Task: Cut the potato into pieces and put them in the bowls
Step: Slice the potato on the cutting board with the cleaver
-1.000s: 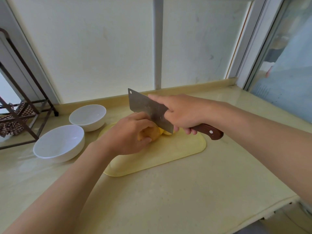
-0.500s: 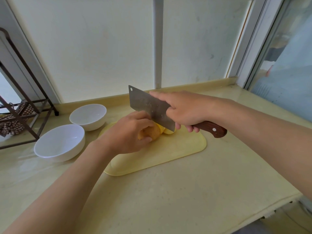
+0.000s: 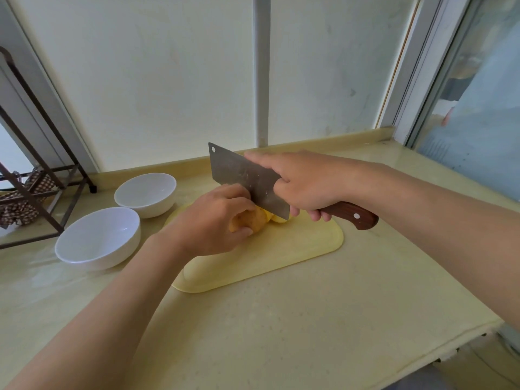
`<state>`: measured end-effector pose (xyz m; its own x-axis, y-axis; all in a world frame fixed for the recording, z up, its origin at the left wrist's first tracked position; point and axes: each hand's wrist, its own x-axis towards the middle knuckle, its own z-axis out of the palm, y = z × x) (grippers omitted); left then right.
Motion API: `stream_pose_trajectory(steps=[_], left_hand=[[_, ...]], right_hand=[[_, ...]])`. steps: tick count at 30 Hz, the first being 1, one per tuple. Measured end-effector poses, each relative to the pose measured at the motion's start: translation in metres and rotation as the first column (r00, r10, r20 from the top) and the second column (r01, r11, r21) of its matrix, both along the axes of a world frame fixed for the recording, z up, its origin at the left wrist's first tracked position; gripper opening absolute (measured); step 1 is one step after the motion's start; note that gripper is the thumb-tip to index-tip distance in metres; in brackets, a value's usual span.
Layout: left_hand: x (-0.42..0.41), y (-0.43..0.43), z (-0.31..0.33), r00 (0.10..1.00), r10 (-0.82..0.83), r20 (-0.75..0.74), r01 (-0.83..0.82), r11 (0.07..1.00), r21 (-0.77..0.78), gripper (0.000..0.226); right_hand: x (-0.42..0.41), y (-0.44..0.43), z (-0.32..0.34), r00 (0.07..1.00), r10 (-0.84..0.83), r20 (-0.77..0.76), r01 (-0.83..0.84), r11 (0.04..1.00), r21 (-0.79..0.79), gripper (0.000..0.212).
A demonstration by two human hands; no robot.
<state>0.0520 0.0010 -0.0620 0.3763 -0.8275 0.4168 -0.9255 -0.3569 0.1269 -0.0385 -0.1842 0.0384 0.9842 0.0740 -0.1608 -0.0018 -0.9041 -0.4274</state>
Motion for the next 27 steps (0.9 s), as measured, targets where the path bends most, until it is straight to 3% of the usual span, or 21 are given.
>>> stream_pose_trajectory(steps=[27], left_hand=[[0.002,0.0,-0.004,0.998,-0.001,-0.055,-0.003,0.997,-0.08,0.04]], right_hand=[[0.003,-0.001,-0.014,0.998,-0.003,-0.06,0.0,0.998,-0.057,0.076]])
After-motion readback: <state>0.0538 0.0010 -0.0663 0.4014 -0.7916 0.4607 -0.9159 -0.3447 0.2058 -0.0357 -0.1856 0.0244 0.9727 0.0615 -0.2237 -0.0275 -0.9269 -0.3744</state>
